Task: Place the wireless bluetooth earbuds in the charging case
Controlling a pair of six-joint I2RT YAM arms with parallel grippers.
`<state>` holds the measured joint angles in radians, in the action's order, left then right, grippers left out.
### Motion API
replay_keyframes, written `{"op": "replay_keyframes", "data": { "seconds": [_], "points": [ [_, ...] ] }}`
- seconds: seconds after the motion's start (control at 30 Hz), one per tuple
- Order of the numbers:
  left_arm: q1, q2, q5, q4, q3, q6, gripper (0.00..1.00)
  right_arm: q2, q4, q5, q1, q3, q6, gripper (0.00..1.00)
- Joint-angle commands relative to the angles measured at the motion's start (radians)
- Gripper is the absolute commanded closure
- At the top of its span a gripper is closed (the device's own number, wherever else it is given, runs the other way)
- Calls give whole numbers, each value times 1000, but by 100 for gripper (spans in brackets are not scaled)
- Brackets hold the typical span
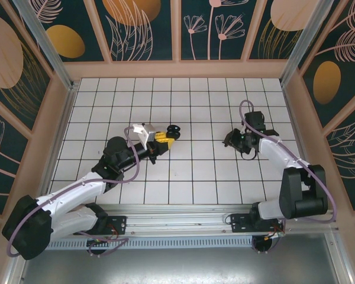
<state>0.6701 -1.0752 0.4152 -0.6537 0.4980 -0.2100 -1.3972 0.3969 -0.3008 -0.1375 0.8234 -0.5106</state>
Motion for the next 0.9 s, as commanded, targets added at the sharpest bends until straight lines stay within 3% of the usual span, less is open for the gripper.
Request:
{"op": "replay_keyframes", "data": {
  "seconds": [0.0,0.13,0.33,0.63,0.87],
  "points": [
    [6,-15,26,-36,7,2,98,-38,-69,-7,-5,5,-13,72],
    [5,-31,33,-37,16,-1,98,-155,-31,84,-5,107,23,87],
    [5,-37,33,0,30,9,98,-335,12,150,-6,236,93,97],
    [5,-41,17,41,46,62,98,-510,73,183,-60,384,189,100],
    [5,-61,26,69,74,90,98,-503,97,210,-113,356,204,100]
  ]
}}
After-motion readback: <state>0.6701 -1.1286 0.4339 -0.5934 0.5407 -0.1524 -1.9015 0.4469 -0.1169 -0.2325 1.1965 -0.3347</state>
